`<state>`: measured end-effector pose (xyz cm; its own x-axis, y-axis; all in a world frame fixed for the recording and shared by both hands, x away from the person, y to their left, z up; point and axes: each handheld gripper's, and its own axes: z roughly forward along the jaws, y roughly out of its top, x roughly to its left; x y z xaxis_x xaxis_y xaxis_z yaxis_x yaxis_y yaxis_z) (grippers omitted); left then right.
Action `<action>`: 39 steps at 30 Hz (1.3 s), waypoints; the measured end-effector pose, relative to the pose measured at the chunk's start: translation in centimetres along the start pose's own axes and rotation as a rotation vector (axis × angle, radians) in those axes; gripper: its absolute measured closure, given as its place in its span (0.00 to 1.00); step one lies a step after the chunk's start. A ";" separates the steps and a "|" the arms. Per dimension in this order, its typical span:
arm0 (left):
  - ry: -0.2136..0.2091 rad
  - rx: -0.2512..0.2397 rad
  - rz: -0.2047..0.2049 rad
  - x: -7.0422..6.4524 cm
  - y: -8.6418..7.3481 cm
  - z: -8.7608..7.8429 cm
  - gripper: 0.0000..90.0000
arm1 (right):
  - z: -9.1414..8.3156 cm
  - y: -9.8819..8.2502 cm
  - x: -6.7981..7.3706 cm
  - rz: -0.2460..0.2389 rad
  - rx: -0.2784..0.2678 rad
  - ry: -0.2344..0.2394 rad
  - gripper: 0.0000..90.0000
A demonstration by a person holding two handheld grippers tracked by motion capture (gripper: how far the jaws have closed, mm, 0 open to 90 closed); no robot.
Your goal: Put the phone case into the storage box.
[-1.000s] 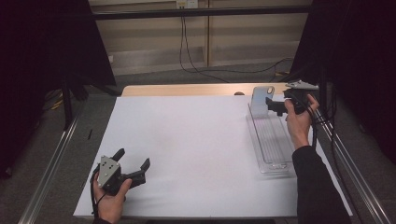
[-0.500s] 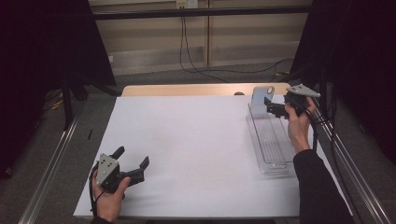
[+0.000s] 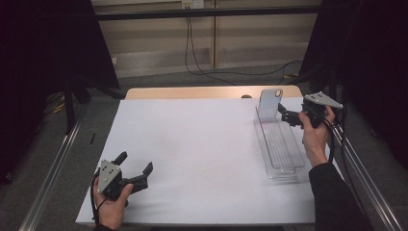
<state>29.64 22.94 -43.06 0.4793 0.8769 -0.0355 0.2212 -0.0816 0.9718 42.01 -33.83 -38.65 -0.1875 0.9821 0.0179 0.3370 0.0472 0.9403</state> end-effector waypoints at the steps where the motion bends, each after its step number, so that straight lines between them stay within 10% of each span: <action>1: 0.000 0.002 0.001 0.0 0.0 0.0 0.04 | -0.2 -0.1 0.0 0.001 -0.001 0.008 0.02; 39: -0.020 -0.012 -0.010 -0.3 0.0 -0.2 0.04 | -7.2 -3.5 0.2 -0.016 -0.081 0.016 0.01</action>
<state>29.32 22.82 -43.00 0.4944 0.8678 -0.0500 0.2156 -0.0667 0.9742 34.13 -35.12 -39.48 -0.2074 0.9782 0.0070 0.2580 0.0478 0.9650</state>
